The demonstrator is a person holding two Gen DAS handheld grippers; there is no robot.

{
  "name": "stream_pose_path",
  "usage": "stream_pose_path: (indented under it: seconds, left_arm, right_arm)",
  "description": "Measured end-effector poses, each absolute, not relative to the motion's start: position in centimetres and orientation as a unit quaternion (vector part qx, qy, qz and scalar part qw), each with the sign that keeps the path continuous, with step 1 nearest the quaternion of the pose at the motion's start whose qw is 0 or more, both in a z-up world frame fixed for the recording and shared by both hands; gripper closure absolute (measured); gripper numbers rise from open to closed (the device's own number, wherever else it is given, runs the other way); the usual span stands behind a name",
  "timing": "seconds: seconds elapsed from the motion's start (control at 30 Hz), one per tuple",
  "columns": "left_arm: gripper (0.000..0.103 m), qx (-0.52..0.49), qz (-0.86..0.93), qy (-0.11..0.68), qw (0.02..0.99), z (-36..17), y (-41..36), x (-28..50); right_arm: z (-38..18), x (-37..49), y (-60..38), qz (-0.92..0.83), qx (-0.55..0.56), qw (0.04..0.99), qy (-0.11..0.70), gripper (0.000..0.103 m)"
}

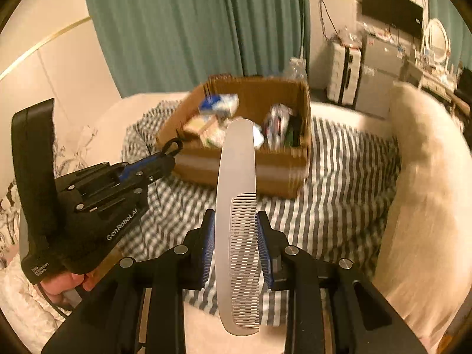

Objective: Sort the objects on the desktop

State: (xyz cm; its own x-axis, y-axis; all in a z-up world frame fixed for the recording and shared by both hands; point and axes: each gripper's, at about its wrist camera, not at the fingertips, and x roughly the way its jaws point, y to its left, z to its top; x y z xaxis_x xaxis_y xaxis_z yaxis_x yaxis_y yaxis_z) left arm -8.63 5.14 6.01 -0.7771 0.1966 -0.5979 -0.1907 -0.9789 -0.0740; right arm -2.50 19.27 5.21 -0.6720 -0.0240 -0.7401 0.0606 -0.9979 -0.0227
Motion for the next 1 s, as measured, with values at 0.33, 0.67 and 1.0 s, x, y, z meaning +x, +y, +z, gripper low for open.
stream_pose_path:
  seconds: [0.33, 0.67, 1.0]
  left_arm:
    - [0.097, -0.309, 0.946, -0.009, 0.094, 9.7, 3.7, -16.3]
    - [0.097, -0.349, 0.934, -0.005, 0.075, 5.5, 3.7, -26.5]
    - [0.01, -0.336, 0.942, 0.001, 0.011, 4.1, 1.3, -26.0]
  right_arm:
    - [9.5, -9.4, 19.8, -0.925, 0.375, 0.047, 0.037, 0.077]
    - [6.0, -21.8, 22.7, -0.909, 0.414, 0.038, 0.034, 0.077]
    - [5.3, -23.2, 22.4, -0.931, 0.356, 0.031, 0.079, 0.017]
